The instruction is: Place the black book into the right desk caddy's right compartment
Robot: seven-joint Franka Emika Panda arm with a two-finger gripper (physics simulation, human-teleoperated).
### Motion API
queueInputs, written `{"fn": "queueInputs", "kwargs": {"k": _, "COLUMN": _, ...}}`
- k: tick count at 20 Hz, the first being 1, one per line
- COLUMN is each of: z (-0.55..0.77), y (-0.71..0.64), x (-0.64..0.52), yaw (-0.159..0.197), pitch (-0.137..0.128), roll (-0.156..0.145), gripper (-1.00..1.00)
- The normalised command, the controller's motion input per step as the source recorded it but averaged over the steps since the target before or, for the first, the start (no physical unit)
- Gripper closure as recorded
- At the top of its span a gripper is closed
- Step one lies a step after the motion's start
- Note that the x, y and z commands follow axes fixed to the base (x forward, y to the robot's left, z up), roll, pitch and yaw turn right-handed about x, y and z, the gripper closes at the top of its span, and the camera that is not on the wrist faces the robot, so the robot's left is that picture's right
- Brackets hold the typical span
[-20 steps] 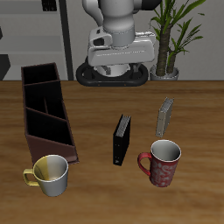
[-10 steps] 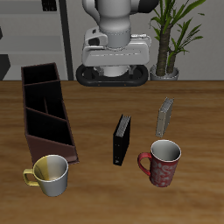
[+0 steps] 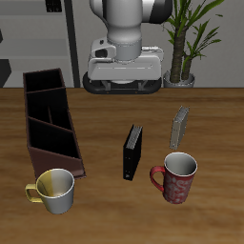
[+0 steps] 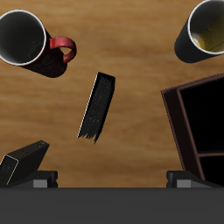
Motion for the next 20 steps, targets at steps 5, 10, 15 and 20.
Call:
{"fn": "queueInputs", "kwargs": {"k": 5, "z": -0.33, "y": -0.09, "x": 0.25, "yaw": -0.032, "pitch": -0.022, "roll": -0.009, "gripper": -1.0}}
{"fn": "queueInputs", "kwargs": {"k": 10, "z": -0.32, "y": 0.07, "x": 0.15, "yaw": 0.002, "pitch": 0.024, "roll": -0.015, "gripper": -1.0}}
{"fn": "queueInputs", "kwargs": {"k": 15, "z": -0.46, "y": 0.17, "x": 0.15, "yaw": -0.03, "pitch": 0.037, "roll": 0.009, "gripper": -1.0}}
{"fn": "queueInputs", "kwargs": {"k": 20, "z": -0.39, "y": 0.2, "x": 0.06, "yaw": -0.007, "pitch": 0.041, "roll": 0.034, "gripper": -1.0}}
